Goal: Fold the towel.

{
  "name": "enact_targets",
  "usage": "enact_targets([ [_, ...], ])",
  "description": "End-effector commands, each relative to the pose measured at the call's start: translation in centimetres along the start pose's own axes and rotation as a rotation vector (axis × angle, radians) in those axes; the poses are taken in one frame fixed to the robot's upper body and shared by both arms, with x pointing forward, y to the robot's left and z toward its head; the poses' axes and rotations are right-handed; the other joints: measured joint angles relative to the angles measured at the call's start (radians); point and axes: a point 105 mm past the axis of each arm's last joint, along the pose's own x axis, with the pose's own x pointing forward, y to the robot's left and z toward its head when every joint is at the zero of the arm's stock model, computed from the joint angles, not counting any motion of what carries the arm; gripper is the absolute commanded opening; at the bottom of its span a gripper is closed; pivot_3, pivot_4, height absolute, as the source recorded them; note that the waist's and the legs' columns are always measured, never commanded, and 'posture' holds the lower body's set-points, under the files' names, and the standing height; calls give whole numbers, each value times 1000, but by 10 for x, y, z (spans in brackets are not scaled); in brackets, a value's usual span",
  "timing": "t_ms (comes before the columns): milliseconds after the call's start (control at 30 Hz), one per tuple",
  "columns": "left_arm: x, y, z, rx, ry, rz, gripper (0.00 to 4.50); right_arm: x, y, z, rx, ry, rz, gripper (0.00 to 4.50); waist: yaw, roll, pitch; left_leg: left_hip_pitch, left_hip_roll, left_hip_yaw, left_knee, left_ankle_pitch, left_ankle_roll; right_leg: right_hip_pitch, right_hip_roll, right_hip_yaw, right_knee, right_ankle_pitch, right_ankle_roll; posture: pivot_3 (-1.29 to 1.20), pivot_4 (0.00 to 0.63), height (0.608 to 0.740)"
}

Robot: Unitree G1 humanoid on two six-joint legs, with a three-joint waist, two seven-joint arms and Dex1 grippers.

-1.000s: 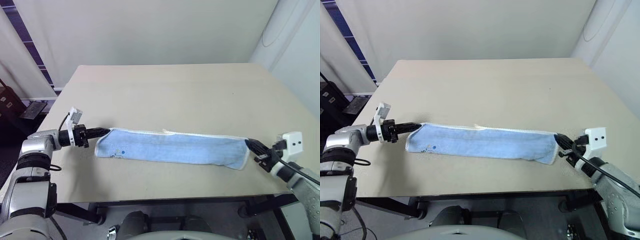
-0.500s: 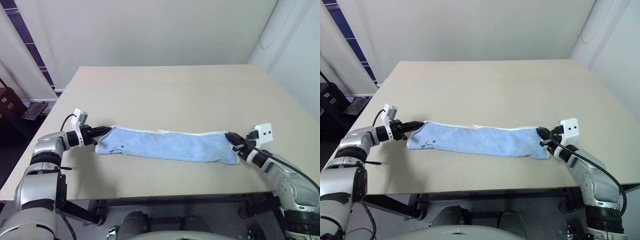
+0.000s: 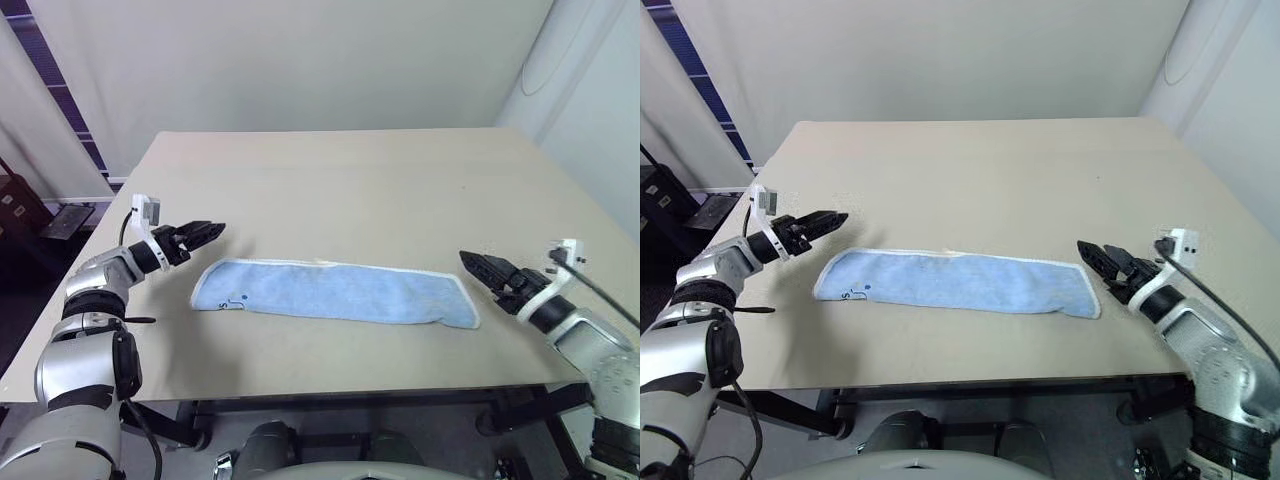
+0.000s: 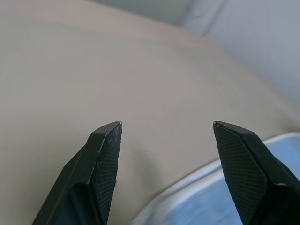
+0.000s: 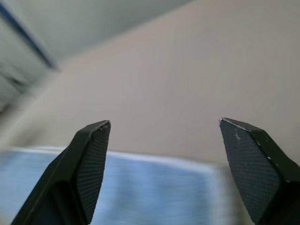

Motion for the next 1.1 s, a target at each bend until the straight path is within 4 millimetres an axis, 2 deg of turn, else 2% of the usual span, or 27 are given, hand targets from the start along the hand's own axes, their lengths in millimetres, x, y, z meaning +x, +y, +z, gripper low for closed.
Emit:
enact_targets([
  [33, 6, -28, 14, -4, -21, -181, 3288, -13, 35, -1, 184, 35, 190, 3923, -2, 0, 0, 0, 0, 0, 0, 0, 0, 0, 0, 0, 0, 0, 0, 0, 0, 716],
  [167, 6, -49, -7, -12, 83, -292, 3288, -28, 45, -28, 313, 165, 216, 3923, -2, 1, 0, 1, 0, 1, 0, 0, 1, 1, -1, 1, -1, 0, -1, 0, 0, 716],
  [300, 9, -59, -26, -3, 153, -327, 3288, -39, 27, -63, 378, 307, 86, 3923, 0, 1, 0, 1, 0, 1, 0, -1, 0, 1, -1, 1, -1, -2, -5, 0, 0, 716],
  [367, 10, -62, -33, 7, 176, -336, 3288, -44, 18, -72, 414, 331, 32, 3923, 1, 1, 0, 1, 0, 1, 0, -1, 0, 1, -1, 1, -3, -2, -6, 0, 0, 716],
  [500, 13, -66, -40, 9, 201, -351, 3288, -42, 7, -77, 474, 322, -15, 3923, 1, 1, 0, 1, 0, 1, 0, -1, 0, 2, -1, 1, -7, -1, -6, 0, 0, 716],
  [700, 11, -72, -51, 30, 251, -380, 3288, -26, -23, -70, 532, 219, -157, 3923, 0, 2, 1, 1, 0, 1, -3, -1, 1, 2, -1, 1, -11, 0, -5, 0, 0, 716],
  [967, -1, -84, -56, 80, 274, -422, 3288, -12, -35, -55, 563, 125, -215, 3923, 1, 2, 1, 0, 0, 2, -4, -2, 2, 2, -1, 1, -13, 1, -5, 0, 0, 716],
  [1067, -6, -83, -55, 90, 289, -412, 3288, -12, -33, -56, 559, 133, -207, 3335, 3, 2, 1, 0, 0, 2, -4, -2, 2, 2, -1, 1, -13, 1, -5, 0, 0, 716],
  [1100, -8, -82, -56, 96, 299, -402, 3288, -12, -34, -55, 559, 128, -212, 2974, 2, 3, 1, 0, 0, 2, -4, -2, 2, 2, -1, 1, -13, 1, -5, 0, 0, 716],
])
